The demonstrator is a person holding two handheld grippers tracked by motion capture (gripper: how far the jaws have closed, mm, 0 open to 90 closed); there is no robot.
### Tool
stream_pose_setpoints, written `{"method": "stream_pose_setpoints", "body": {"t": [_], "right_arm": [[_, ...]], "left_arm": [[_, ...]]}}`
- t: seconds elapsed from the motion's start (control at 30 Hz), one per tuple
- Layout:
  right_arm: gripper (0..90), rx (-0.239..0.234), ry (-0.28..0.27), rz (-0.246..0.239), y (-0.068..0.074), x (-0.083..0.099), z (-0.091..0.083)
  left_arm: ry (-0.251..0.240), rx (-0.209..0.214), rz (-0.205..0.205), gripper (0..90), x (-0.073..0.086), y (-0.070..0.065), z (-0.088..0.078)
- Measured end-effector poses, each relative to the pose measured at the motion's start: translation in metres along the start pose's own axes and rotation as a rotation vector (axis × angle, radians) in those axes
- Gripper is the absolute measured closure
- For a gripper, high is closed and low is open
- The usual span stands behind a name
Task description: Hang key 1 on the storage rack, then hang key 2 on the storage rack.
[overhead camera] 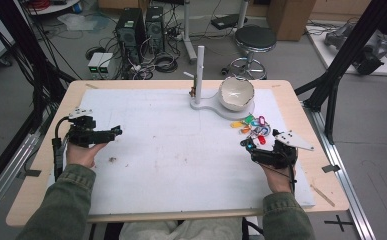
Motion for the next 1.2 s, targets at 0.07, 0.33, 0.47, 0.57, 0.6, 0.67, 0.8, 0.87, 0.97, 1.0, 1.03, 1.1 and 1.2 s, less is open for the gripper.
{"method": "stream_pose_setpoints", "body": {"t": [0.07, 0.33, 0.47, 0.57, 0.6, 0.67, 0.8, 0.87, 0.97, 1.0, 1.03, 1.1, 1.2], "right_arm": [[0.9, -0.003, 0.003, 0.001, 0.001, 0.000, 0.000], [0.9, -0.003, 0.011, -0.003, 0.001, 0.001, 0.001], [0.9, -0.014, 0.021, 0.012, -0.002, 0.002, 0.001], [0.9, -0.020, 0.027, 0.015, -0.002, 0.002, 0.001], [0.9, -0.024, 0.030, 0.012, -0.001, 0.002, 0.002], [0.9, -0.030, 0.040, 0.004, -0.001, 0.003, 0.003], [0.9, -0.043, 0.073, -0.006, 0.000, 0.005, 0.007], [0.8, -0.058, 0.095, 0.001, -0.001, 0.006, 0.010], [0.8, -0.078, 0.128, 0.002, 0.000, 0.005, 0.014], [0.8, -0.083, 0.139, 0.005, 0.001, 0.003, 0.015], [0.8, -0.084, 0.148, 0.004, 0.002, 0.001, 0.015], [0.8, -0.089, 0.173, 0.002, 0.003, -0.002, 0.018], [0.8, -0.098, 0.211, 0.000, 0.004, -0.004, 0.022]], "left_arm": [[-0.002, 0.004, -0.009, 1.7, 0.005, 0.003, -0.001], [-0.037, -0.004, -0.049, 1.7, 0.028, 0.010, -0.005], [-0.048, -0.009, -0.023, 1.7, 0.033, 0.006, -0.008], [-0.048, -0.011, -0.024, 1.7, 0.039, 0.006, -0.009], [-0.054, -0.012, -0.019, 1.7, 0.040, 0.007, -0.009], [-0.068, -0.026, -0.012, 1.7, 0.042, 0.008, -0.013], [-0.087, -0.029, -0.022, 1.7, 0.046, 0.011, -0.020], [-0.080, -0.023, -0.023, 1.7, 0.048, 0.013, -0.022], [-0.072, -0.023, -0.025, 1.7, 0.053, 0.015, -0.025], [-0.070, -0.025, -0.021, 1.7, 0.054, 0.016, -0.026], [-0.073, -0.025, -0.022, 1.7, 0.055, 0.017, -0.027], [-0.083, -0.038, -0.011, 1.7, 0.056, 0.018, -0.031], [-0.101, -0.038, -0.015, 1.7, 0.057, 0.020, -0.035]]}}
Point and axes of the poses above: each handheld gripper's, and its own axes: z roughly forward along the jaws, x roughly out of its underside, y roughly to its left, the point moved 7 cm from there along z, roughly forward along the jaws, and after that the axes turned 12 degrees about y, right-handed, at the moved point
